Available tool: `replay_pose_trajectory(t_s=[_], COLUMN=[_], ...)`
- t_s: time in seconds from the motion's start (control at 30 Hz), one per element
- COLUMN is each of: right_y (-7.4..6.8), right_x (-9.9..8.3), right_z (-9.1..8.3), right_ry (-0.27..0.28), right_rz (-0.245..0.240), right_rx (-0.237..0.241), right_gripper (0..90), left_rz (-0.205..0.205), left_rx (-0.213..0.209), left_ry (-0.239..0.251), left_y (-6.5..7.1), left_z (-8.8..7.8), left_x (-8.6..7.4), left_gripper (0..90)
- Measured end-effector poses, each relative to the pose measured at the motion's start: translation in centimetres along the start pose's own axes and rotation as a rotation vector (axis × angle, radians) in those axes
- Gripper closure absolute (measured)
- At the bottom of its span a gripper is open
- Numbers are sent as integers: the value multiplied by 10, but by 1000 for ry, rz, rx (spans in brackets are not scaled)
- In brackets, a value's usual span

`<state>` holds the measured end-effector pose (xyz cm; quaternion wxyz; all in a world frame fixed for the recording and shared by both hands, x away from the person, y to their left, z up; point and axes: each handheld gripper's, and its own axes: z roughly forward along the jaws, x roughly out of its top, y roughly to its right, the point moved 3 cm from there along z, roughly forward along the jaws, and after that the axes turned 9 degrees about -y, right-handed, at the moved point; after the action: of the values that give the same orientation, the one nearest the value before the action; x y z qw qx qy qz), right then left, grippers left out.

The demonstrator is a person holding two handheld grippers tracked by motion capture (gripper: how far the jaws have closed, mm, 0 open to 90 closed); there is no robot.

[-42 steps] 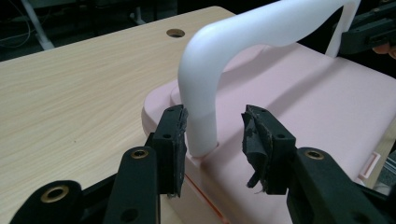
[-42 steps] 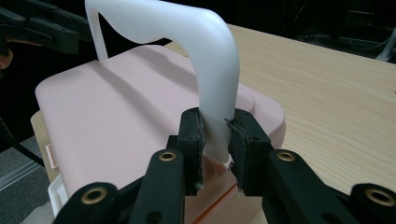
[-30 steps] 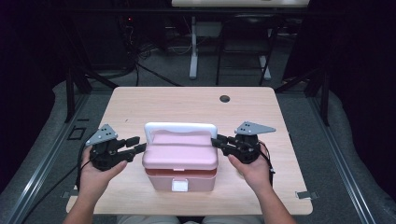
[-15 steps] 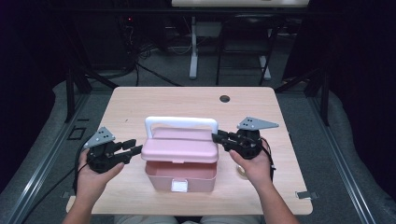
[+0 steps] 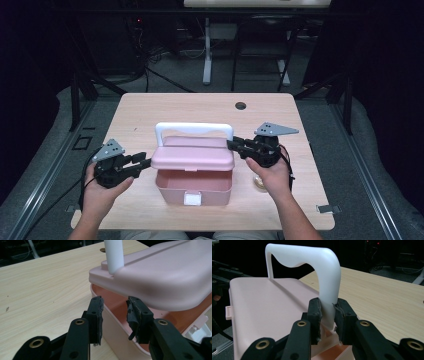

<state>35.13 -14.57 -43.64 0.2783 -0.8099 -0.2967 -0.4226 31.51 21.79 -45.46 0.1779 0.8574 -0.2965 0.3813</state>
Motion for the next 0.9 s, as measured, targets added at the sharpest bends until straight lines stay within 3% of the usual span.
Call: replay_pose_trajectory(t_s=[0.17,0.9], right_y=[1,3], right_x=[2,1], right_z=[1,2], right_ry=[6,4], right_rz=[5,7], right_rx=[4,-1], right_gripper=[745,742], left_rz=[13,65], left_rx=[-6,-11], left_ry=[-18,3], left_y=[2,20], left_z=[2,6], left_x=[-2,4], left_gripper=[653,657])
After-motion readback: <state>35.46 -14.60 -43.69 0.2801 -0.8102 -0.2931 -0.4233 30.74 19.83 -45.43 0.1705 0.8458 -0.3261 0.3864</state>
